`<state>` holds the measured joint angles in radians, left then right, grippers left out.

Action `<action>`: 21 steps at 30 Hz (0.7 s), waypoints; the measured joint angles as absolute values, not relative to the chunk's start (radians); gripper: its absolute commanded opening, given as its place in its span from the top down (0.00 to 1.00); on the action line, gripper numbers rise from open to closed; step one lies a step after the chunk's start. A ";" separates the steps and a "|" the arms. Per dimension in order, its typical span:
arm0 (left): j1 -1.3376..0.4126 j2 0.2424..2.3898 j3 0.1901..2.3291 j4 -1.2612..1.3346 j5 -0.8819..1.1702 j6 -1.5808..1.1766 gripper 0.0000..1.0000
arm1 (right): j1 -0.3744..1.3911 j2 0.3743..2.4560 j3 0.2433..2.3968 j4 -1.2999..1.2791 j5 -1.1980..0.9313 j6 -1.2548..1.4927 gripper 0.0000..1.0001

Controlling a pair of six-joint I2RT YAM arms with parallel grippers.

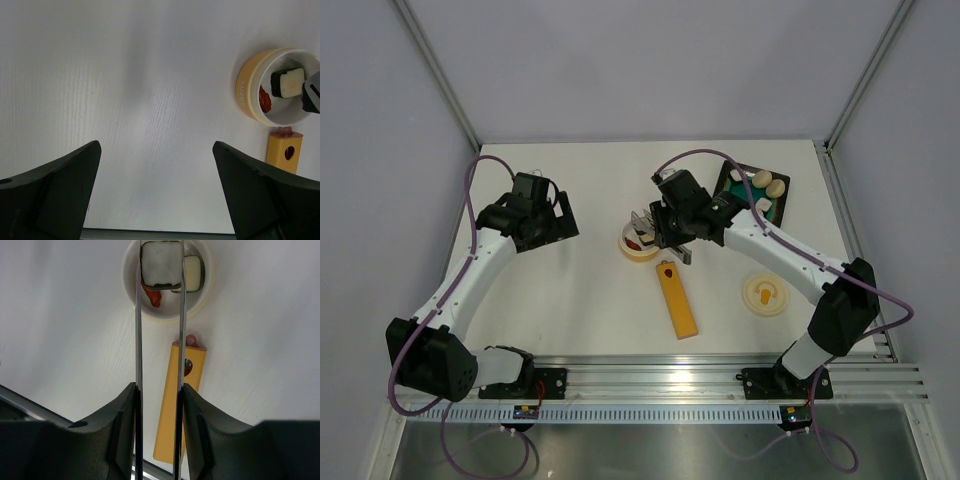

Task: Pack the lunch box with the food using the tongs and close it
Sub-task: Place the fake food in the packing box.

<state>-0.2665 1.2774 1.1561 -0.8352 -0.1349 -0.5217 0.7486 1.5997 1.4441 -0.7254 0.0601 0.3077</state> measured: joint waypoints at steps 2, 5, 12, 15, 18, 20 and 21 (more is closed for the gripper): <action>-0.267 1.277 1.156 -0.835 -0.135 -0.522 0.01 | 0.755 1.609 1.440 -0.723 0.060 0.313 0.66; -0.266 1.277 1.156 -0.835 -0.135 -0.522 0.01 | 0.759 1.622 1.436 -0.722 0.063 0.318 0.66; -0.266 1.277 1.156 -0.835 -0.134 -0.522 0.01 | 0.773 1.655 1.427 -0.719 0.095 0.322 0.64; -0.267 1.277 1.156 -0.835 -0.134 -0.522 0.01 | 0.778 1.657 1.414 -0.710 0.117 0.322 0.60; -0.266 1.277 1.156 -0.835 -0.134 -0.522 0.01 | 0.779 1.657 1.406 -0.691 0.125 0.323 0.53; -0.267 1.277 1.156 -0.835 -0.134 -0.522 0.01 | 0.779 1.657 1.405 -0.683 0.133 0.326 0.47; -0.266 1.277 1.156 -0.835 -0.134 -0.522 0.01 | 0.779 1.657 1.405 -0.677 0.136 0.328 0.46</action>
<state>-0.2665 1.2774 1.1561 -0.8349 -0.1345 -0.5217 0.7792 1.6566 1.4052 -0.6773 0.1360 0.3283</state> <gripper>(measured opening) 0.988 0.508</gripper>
